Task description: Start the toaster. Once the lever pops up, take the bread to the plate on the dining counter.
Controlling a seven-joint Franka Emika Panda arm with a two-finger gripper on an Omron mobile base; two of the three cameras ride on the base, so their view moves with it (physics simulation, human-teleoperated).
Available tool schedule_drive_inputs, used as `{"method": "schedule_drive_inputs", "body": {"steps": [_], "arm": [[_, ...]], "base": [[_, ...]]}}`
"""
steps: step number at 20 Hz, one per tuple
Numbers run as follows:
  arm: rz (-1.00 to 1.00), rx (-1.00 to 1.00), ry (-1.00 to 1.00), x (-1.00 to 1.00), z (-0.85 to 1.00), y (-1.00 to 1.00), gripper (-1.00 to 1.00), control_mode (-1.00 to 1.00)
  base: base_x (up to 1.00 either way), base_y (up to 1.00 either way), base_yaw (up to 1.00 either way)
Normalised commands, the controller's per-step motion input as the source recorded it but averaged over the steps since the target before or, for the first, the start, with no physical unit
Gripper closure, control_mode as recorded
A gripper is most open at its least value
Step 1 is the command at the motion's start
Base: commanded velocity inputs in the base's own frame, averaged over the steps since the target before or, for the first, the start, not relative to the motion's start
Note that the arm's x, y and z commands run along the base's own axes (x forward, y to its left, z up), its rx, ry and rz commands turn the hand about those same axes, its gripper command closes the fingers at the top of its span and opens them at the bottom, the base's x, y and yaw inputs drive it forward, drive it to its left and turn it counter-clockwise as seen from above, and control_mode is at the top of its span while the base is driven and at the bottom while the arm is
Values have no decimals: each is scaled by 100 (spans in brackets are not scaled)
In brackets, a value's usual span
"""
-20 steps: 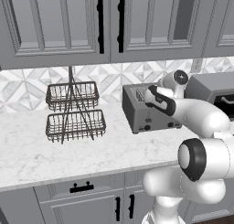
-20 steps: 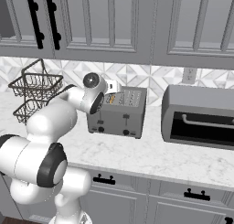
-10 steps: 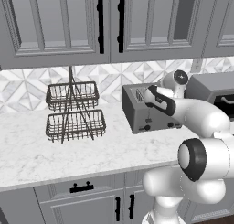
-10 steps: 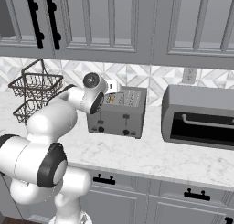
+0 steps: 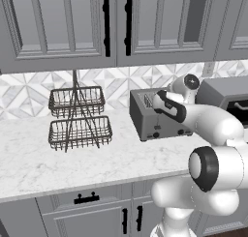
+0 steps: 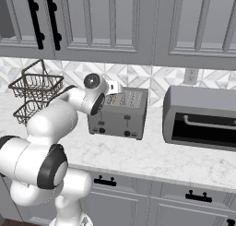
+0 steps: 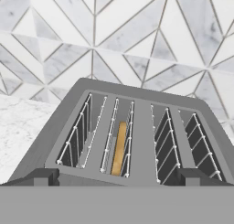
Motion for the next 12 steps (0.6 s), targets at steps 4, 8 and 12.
{"method": "schedule_drive_inputs", "body": {"steps": [4,8,12], "arm": [[0,0,0,0,0,0,-100,-100],[0,0,0,0,0,0,-100,-100],[0,0,0,0,0,0,-100,-100]], "base": [[0,0,0],[0,0,0],[0,0,0]]}}
